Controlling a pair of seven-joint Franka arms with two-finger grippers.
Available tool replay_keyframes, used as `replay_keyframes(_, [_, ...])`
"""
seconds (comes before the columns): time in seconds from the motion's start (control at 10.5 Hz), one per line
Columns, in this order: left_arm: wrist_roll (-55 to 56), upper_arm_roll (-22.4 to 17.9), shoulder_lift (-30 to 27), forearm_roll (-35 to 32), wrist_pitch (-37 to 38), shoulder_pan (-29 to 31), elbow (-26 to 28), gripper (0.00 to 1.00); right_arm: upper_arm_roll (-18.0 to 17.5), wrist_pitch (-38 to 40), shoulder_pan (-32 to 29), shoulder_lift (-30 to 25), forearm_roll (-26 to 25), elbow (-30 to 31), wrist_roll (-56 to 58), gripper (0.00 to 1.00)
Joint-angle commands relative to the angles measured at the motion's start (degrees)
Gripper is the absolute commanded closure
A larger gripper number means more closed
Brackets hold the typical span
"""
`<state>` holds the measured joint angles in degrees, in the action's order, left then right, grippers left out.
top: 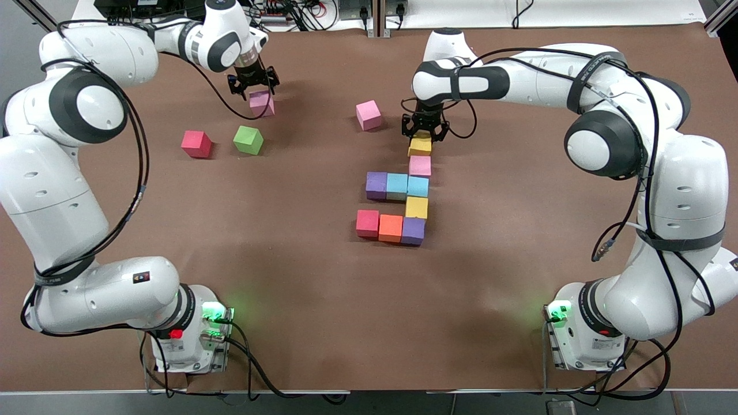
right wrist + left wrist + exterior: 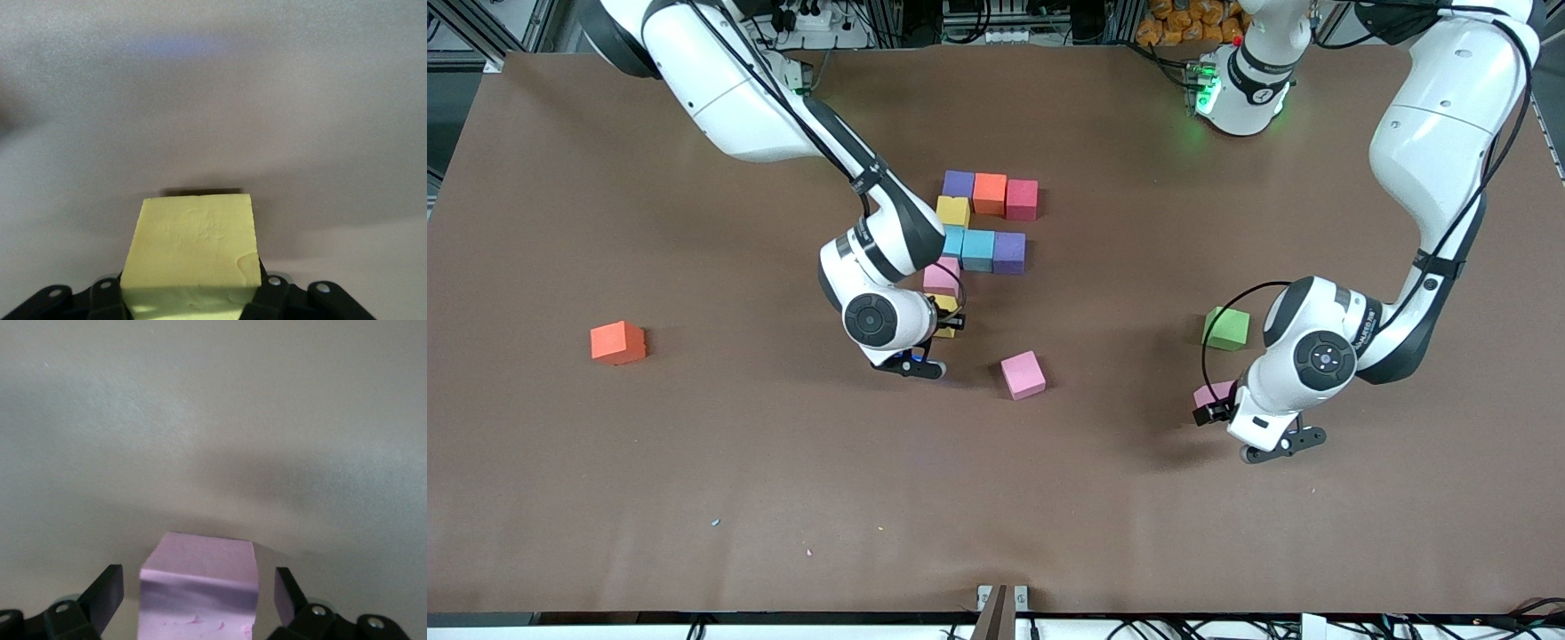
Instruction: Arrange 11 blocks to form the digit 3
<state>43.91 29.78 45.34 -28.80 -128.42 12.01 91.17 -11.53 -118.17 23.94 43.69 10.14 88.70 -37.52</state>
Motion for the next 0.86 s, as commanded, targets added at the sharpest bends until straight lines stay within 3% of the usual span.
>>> replay_keyframes(0.0, [0.5, 0.0, 1.7, -1.1, 0.2, -0.8, -1.1, 0.0, 0.1, 2.3, 0.4, 1.0, 1.0, -1.9, -0.8, 1.0])
replay_keyframes(0.1, [0.5, 0.0, 1.8, -1.1, 0.1, -0.8, -1.1, 0.0, 0.0, 2.9, 0.4, 0.9, 1.0, -1.8, -0.9, 1.0])
replay_keyframes(0.29, [0.5, 0.0, 1.8, -1.0, 0.1, -0.6, -1.2, 0.66, 0.0, 4.0, 0.8, 0.9, 1.3, -1.6, -1.1, 1.0])
replay_keyframes(0.38, [0.6, 0.0, 1.6, -0.5, 0.2, -0.4, -1.2, 0.82, 0.1, 4.0, 0.9, 0.9, 2.4, -1.6, -1.2, 1.0])
replay_keyframes(0.48, [1.9, 0.0, 1.3, -0.2, 0.2, -0.4, -1.3, 0.87, 0.1, 4.0, 0.9, 0.9, 2.6, -1.6, -1.2, 1.0])
replay_keyframes(0.76, [13.2, 0.7, -0.6, -0.3, 0.4, -0.8, -1.8, 0.87, 0.2, 3.9, 1.3, 1.0, 2.6, -1.4, -1.3, 1.0])
